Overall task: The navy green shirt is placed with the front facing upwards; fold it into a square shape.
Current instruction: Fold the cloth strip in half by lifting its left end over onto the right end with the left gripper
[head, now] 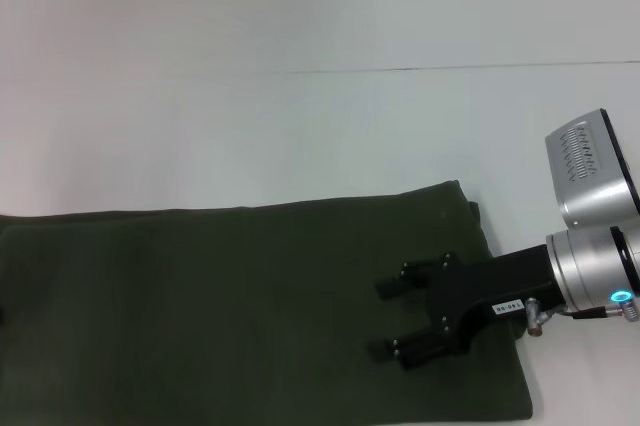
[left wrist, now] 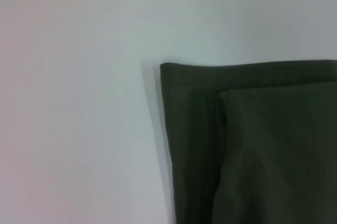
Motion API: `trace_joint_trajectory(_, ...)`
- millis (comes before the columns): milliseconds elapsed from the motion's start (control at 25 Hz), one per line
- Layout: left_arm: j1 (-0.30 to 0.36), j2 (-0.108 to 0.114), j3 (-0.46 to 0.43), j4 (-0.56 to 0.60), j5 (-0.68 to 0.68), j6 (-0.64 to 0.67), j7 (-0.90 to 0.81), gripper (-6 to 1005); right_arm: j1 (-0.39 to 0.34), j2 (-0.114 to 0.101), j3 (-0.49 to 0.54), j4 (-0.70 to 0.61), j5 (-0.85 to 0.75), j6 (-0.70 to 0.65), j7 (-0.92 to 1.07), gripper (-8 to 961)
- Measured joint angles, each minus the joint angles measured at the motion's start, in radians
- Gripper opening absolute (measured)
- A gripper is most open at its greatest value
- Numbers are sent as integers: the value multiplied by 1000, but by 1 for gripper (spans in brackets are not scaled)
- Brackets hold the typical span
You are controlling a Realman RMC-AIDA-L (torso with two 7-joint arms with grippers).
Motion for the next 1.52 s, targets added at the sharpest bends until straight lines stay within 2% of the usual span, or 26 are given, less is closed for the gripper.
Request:
trace_joint_trajectory(1160, 2, 0, 12, -18, 0, -17, 0, 692, 1, 0, 0, 0, 0, 2, 0, 900)
trace_joint_trajectory(1520, -24, 15, -5, -70, -7, 22, -15, 692, 1, 0, 0, 0, -1, 2, 1, 900)
